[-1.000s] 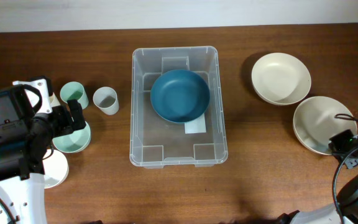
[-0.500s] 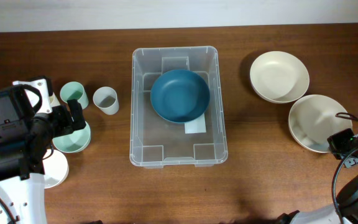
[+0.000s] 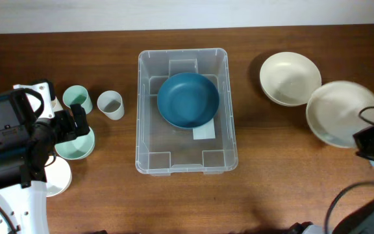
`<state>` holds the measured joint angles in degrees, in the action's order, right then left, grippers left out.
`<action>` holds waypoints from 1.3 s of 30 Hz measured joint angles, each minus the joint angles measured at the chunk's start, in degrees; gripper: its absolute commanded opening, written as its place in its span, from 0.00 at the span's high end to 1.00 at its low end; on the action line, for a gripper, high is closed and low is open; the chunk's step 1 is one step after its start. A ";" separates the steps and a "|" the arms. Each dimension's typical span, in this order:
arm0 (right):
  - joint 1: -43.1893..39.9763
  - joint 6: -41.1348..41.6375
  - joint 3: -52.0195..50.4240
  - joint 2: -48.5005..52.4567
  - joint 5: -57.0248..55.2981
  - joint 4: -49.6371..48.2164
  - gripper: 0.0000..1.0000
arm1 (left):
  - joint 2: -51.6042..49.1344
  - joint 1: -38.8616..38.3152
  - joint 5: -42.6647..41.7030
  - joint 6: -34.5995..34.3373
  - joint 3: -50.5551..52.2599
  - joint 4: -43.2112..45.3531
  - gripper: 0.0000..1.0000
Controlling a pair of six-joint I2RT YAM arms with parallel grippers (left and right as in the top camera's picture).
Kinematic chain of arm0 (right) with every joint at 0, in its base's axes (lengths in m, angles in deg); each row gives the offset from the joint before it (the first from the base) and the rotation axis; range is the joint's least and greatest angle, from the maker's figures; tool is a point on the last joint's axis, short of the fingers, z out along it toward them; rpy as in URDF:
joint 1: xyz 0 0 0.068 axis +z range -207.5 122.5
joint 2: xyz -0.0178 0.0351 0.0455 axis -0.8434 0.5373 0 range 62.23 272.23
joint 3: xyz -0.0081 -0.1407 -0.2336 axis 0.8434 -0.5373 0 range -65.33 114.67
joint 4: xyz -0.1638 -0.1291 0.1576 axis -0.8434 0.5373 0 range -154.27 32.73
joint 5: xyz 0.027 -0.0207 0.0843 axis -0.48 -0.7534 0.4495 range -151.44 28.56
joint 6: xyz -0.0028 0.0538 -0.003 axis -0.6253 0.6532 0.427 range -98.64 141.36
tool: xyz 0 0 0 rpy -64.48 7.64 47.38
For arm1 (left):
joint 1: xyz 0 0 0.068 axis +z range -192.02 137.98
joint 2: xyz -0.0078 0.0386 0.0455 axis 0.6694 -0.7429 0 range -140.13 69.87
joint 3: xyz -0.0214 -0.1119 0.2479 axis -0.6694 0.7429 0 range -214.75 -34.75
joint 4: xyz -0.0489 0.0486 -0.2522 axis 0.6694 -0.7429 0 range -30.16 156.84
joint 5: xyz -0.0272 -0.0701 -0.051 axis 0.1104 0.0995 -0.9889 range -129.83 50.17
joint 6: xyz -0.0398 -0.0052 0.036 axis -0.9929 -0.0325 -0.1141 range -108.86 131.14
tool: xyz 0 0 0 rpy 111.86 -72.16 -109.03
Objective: Pack container
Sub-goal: 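Lift the cream bowl and place it onto the blue bowl in the container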
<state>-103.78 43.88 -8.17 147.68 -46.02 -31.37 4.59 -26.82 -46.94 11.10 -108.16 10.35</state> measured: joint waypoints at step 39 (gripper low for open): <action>65.02 -9.05 50.64 32.61 -8.13 22.18 0.96 | 0.00 0.00 0.00 0.00 0.00 0.13 0.00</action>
<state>-38.76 34.83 42.48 180.29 -54.15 -9.18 4.59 -26.82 -46.94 11.10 -108.16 10.48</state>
